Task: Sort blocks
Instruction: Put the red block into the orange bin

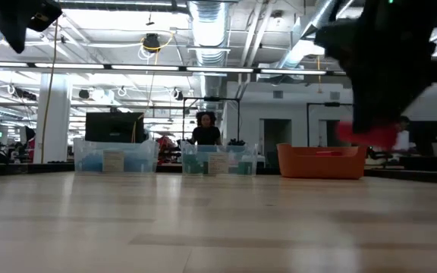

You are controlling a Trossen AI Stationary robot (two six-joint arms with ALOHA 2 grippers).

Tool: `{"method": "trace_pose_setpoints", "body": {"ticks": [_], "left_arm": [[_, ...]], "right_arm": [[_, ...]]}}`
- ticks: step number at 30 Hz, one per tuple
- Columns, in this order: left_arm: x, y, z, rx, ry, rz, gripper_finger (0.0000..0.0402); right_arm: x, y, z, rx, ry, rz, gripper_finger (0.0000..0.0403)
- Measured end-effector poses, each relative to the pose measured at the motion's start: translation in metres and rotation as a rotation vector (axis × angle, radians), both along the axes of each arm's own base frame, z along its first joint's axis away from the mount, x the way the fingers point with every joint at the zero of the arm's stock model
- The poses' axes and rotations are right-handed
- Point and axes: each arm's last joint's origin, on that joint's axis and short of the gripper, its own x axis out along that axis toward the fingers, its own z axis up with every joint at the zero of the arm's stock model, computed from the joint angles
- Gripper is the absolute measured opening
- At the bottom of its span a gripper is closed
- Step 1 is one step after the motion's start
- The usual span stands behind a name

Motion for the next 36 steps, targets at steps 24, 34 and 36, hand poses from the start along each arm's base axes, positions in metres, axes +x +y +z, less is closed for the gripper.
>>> {"method": "trace_pose_setpoints", "body": {"ticks": [24,34,36], "left_arm": [[0.015,0.011,-0.029,0.303,-0.165,0.028,0.0196],[0.013,0.014,-0.028,0.283,-0.181,0.109,0.0196],[0.011,0.015,-0.025,0.279,-0.196,0.108,0.0196]], "right_arm": [[-0.011,-0.224,0.054,-0.313,0.023,-0.067,0.0113],[-0.018,-0.292,0.029,-0.235,0.029,-0.053,0.0119],[-0.020,-0.300,0.021,-0.218,0.067,-0.044,0.0133]]}}
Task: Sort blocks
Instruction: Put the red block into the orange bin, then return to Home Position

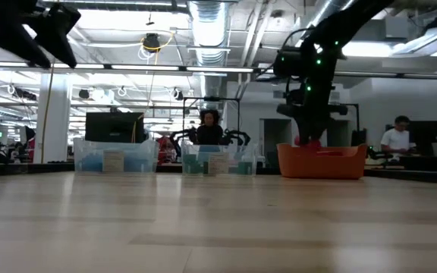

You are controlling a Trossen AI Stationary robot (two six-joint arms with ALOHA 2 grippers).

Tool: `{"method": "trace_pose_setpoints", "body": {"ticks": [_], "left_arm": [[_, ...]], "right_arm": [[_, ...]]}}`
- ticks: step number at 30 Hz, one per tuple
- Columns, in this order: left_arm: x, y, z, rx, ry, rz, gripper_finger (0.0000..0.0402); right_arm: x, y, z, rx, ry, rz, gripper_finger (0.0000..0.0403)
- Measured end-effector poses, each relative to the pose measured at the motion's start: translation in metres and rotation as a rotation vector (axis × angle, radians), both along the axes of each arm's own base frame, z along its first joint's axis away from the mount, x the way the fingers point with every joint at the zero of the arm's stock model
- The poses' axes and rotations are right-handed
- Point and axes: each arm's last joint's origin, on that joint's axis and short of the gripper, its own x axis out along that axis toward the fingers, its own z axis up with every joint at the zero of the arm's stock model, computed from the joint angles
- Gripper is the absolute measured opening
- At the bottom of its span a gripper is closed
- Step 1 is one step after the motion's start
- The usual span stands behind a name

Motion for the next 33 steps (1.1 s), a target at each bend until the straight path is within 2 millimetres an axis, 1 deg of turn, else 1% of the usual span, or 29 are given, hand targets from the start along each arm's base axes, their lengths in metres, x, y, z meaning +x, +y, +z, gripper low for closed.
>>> {"method": "trace_pose_setpoints", "body": {"ticks": [4,7,9,12,15,20,22,23,25,27,29,31,33], "left_arm": [[-0.006,0.009,0.011,-0.019,-0.069,0.000,0.0196],[-0.015,0.024,0.020,-0.053,-0.133,0.049,0.0196],[-0.024,0.034,0.027,-0.090,-0.185,0.081,0.0196],[-0.036,0.046,0.030,-0.135,-0.265,0.123,0.0196],[-0.046,0.055,0.023,-0.173,-0.335,0.145,0.0196],[-0.052,0.060,0.011,-0.267,-0.477,0.107,0.0196],[-0.054,0.063,0.007,-0.277,-0.506,0.129,0.0196],[-0.055,0.064,0.006,-0.285,-0.522,0.143,0.0196],[-0.053,0.066,0.004,-0.308,-0.560,0.174,0.0196],[-0.047,0.066,0.007,-0.370,-0.667,0.197,0.0196],[-0.042,0.065,0.010,-0.395,-0.774,0.178,0.0196],[-0.036,0.064,0.008,-0.353,-0.850,0.142,0.0196],[-0.030,0.064,0.000,-0.310,-0.892,0.124,0.0196]], "right_arm": [[-0.002,-0.008,-0.004,-0.005,0.025,0.025,0.0176],[-0.004,-0.011,0.000,-0.024,0.018,0.043,0.0209],[-0.007,-0.010,0.007,-0.040,0.005,0.052,0.0225],[-0.013,-0.006,0.022,-0.073,-0.022,0.074,0.0237],[-0.023,0.003,0.047,-0.126,-0.082,0.087,0.0238],[-0.037,0.028,0.096,-0.299,-0.274,0.174,0.0232],[-0.045,0.040,0.108,-0.365,-0.361,0.200,0.0228],[-0.050,0.045,0.110,-0.393,-0.399,0.208,0.0226],[-0.062,0.055,0.110,-0.440,-0.466,0.218,0.0223],[-0.071,0.063,0.100,-0.470,-0.522,0.216,0.0220],[-0.080,0.071,0.088,-0.493,-0.590,0.208,0.0219],[-0.086,0.078,0.075,-0.526,-0.676,0.205,0.0218],[-0.089,0.084,0.062,-0.561,-0.756,0.214,0.0218]]}}
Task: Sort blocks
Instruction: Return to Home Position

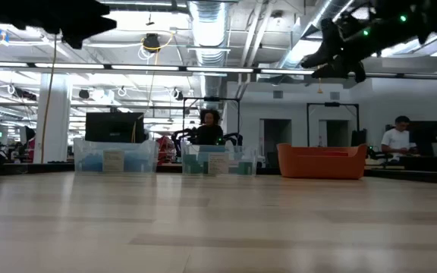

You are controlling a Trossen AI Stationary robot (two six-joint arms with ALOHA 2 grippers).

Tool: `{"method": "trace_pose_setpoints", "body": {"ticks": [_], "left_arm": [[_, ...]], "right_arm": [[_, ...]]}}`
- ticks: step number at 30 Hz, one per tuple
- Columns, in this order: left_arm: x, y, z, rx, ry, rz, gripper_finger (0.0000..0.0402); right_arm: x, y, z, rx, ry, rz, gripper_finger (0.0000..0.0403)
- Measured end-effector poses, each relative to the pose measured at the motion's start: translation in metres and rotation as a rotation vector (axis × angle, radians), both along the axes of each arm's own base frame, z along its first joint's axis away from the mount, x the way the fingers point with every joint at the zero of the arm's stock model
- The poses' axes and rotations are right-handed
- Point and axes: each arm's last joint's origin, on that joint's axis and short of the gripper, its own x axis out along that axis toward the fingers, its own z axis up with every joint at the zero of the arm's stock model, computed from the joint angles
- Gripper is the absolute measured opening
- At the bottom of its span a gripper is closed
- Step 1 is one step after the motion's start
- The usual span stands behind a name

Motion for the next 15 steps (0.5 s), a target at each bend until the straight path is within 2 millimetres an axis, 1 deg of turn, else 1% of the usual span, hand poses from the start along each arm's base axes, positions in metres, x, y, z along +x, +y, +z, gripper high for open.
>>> {"method": "trace_pose_setpoints", "body": {"ticks": [4,8,12,15], "left_arm": [[0.008,0.002,-0.012,0.013,-0.083,-0.013,0.0196],[0.011,0.008,-0.023,-0.022,-0.078,-0.010,0.0191],[0.008,0.013,-0.029,-0.037,-0.091,0.032,0.0167],[0.000,0.016,-0.026,-0.040,-0.151,0.049,0.0149]], "right_arm": [[-0.005,0.010,-0.019,-0.079,-0.140,0.038,0.0218],[-0.012,0.013,-0.034,-0.104,-0.186,0.036,0.0218],[-0.024,0.016,-0.044,-0.109,-0.193,0.021,0.0218],[-0.036,0.021,-0.046,-0.120,-0.216,0.019,0.0218]]}}
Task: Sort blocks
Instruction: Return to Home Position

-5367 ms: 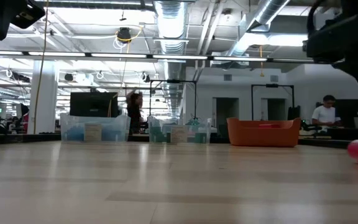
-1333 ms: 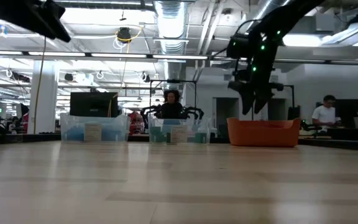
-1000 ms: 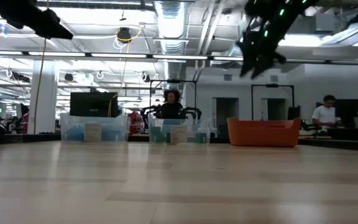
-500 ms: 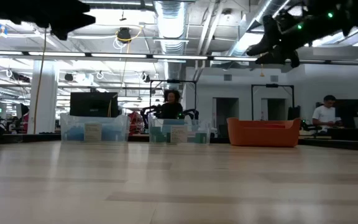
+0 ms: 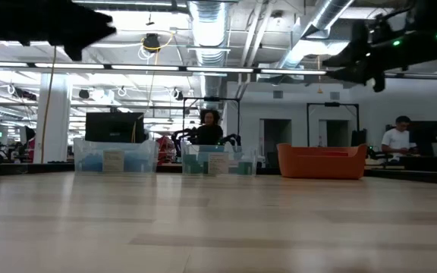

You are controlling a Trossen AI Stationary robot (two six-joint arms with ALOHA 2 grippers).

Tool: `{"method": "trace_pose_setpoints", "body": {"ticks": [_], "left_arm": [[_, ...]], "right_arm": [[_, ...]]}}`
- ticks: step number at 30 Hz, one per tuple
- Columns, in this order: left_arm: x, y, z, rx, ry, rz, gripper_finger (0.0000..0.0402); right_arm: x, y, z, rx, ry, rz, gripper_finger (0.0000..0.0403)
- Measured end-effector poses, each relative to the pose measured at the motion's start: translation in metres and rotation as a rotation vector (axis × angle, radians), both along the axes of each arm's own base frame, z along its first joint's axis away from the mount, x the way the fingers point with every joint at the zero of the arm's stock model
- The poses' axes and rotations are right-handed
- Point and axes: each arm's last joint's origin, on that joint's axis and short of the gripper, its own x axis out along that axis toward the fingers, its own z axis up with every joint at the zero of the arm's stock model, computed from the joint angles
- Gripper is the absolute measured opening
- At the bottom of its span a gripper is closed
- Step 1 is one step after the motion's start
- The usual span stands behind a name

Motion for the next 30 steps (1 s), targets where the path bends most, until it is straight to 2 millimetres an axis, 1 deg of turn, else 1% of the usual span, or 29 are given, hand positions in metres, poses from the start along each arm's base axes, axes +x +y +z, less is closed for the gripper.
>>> {"method": "trace_pose_setpoints", "body": {"ticks": [4,6,11,17,19,22,26,28,30], "left_arm": [[-0.016,0.001,0.008,0.018,-0.100,-0.010,0.0133],[-0.022,0.001,0.009,0.029,-0.111,-0.007,0.0128],[-0.023,0.002,0.006,0.041,-0.077,0.015,0.0119],[-0.028,0.002,0.010,0.061,-0.130,0.034,0.0102],[-0.032,0.003,0.010,0.066,-0.176,0.039,0.0096],[-0.036,0.003,0.004,0.066,-0.240,0.048,0.0088],[-0.032,0.003,-0.006,0.063,-0.200,0.041,0.0083],[-0.030,0.002,-0.007,0.070,-0.188,0.039,0.0082],[-0.029,0.002,-0.009,0.081,-0.180,0.027,0.0082]], "right_arm": [[-0.020,0.010,0.003,-0.030,-0.075,0.003,0.0218],[-0.029,0.015,0.006,-0.039,-0.101,0.011,0.0218],[-0.046,0.025,0.009,-0.073,-0.131,0.040,0.0218],[-0.065,0.036,0.011,-0.117,-0.190,0.057,0.0218],[-0.065,0.037,0.012,-0.120,-0.187,0.071,0.0218],[-0.063,0.038,0.009,-0.120,-0.151,0.072,0.0218],[-0.061,0.039,0.005,-0.128,-0.154,0.086,0.0218],[-0.057,0.038,-0.003,-0.132,-0.171,0.095,0.0218],[-0.050,0.037,-0.020,-0.132,-0.190,0.107,0.0218]]}}
